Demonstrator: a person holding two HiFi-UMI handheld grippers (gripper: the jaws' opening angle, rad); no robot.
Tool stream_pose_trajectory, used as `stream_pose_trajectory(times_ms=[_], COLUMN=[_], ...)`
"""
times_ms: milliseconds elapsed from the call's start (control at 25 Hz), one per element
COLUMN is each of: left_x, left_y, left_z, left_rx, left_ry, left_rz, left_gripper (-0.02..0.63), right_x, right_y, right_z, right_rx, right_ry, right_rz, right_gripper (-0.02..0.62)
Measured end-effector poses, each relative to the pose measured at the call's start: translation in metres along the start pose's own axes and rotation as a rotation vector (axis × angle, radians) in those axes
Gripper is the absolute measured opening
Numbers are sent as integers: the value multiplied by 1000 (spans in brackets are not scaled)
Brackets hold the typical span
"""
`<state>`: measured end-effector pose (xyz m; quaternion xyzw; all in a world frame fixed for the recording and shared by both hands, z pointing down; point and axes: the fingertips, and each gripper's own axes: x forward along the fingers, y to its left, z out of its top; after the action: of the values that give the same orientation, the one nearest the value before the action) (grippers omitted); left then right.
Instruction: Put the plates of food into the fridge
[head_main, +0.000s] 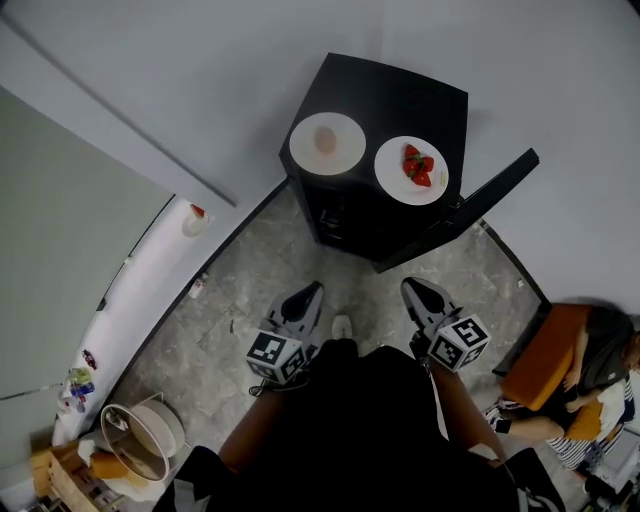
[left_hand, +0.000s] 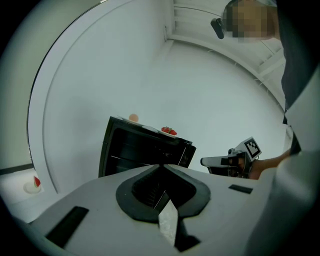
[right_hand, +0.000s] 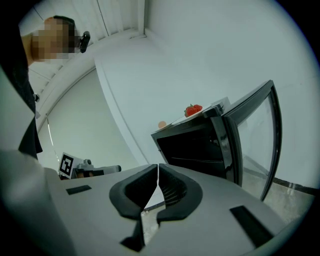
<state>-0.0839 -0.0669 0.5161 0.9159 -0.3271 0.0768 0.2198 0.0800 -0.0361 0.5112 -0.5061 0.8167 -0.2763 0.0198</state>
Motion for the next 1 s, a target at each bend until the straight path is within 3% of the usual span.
stream_pose_trajectory(times_ms=[480,720,1000], left_x=[15,17,21], left_y=[-2,-5,-8], left_z=[9,7,7], left_rx=[-23,-12,9], left_ry=[-1,33,24], left_rz=[-10,-3,3], left_gripper=[37,37,37], right_x=[7,18,38], right_y=[0,-17,-23], right_z=[17,36,64], right_rx=[97,262,349], right_ry=[-56,-142,-196], right_rz=[40,36,58], right_gripper=[26,26,26])
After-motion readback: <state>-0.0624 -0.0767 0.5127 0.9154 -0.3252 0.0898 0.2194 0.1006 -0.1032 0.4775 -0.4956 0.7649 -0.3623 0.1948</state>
